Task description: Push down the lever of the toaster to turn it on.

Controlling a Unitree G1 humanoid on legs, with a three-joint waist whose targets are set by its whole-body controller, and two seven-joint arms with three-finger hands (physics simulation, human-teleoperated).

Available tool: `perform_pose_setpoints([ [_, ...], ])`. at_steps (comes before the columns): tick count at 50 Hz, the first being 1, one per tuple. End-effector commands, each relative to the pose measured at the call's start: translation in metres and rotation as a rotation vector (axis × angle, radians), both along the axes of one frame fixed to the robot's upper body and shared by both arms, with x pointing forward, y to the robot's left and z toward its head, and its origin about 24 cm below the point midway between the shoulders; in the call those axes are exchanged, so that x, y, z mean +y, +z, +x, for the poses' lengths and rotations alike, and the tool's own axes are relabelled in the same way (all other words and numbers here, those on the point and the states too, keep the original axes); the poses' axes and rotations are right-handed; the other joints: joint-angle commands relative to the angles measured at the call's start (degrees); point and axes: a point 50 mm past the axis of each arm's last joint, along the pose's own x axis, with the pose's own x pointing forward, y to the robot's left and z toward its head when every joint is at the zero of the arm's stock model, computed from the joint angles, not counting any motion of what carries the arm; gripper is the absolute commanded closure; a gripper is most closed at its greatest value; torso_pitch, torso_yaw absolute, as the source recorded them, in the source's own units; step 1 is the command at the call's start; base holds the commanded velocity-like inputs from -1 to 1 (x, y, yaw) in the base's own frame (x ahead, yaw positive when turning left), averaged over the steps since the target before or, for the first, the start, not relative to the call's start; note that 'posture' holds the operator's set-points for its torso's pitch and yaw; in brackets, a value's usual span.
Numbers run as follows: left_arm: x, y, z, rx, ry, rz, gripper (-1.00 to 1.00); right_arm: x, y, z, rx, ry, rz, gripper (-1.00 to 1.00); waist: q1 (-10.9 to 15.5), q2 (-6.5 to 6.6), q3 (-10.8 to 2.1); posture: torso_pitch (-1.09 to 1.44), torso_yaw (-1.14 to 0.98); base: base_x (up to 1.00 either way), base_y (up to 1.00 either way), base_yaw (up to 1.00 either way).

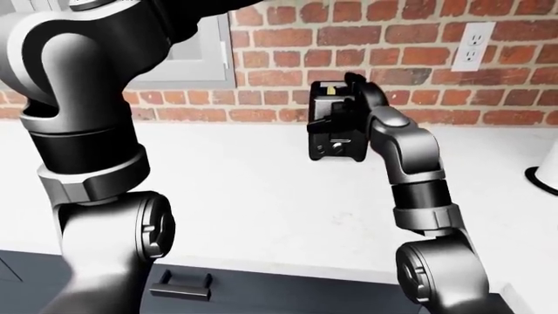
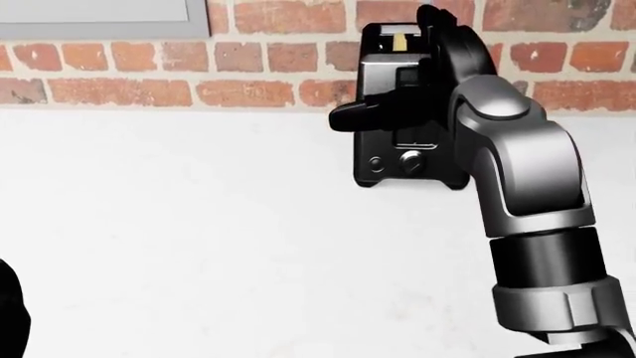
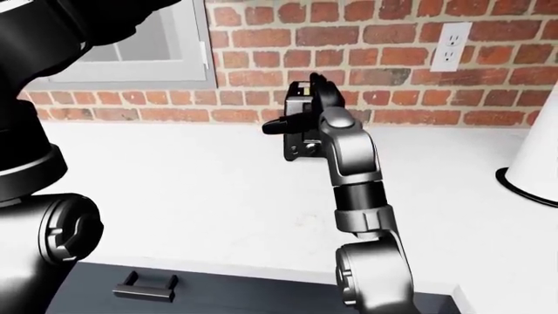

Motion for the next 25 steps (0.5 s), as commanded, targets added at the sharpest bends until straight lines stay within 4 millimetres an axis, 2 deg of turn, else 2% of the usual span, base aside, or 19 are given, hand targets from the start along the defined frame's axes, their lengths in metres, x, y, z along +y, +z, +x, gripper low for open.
perform_pose_setpoints([
  [1, 0.0, 0.016, -0.007, -0.074, 0.001, -0.017, -1.0, 0.002, 0.023, 0.001, -0.107, 0.009, 0.003, -1.0, 0.01, -0.02, -0.59, -0.48, 0.0, 0.0, 0.0, 0.0],
  [25, 0.0, 0.015, -0.007, -0.069, 0.004, -0.018, -1.0, 0.001, 0.012, 0.013, -0.092, -0.005, 0.021, -1.0, -0.16, 0.09, -0.65, -0.48, 0.0, 0.0, 0.0, 0.0],
])
